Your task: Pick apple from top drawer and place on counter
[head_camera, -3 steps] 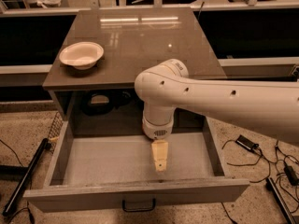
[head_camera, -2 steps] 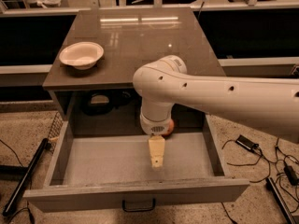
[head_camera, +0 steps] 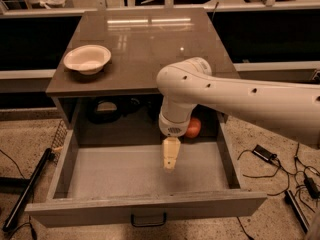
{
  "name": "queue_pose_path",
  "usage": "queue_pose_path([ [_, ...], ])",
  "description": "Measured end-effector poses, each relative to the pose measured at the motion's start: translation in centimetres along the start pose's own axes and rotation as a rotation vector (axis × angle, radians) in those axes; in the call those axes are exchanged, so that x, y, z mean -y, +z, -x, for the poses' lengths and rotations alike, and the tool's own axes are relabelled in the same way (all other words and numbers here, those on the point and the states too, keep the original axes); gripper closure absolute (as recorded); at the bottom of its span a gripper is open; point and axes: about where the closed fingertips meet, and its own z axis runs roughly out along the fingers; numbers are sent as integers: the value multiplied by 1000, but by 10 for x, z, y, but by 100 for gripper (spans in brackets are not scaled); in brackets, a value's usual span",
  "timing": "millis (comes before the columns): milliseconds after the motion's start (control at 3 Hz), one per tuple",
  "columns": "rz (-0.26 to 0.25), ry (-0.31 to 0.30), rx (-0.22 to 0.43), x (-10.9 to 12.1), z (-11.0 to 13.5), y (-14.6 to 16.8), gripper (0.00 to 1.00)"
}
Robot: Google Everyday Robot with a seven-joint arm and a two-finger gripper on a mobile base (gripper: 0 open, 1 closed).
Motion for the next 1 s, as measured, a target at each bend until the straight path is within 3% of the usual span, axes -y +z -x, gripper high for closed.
queue_pose_path([
  [667, -52, 216, 62, 44, -59, 12, 0],
  [1000, -89, 276, 77, 57, -79, 8, 0],
])
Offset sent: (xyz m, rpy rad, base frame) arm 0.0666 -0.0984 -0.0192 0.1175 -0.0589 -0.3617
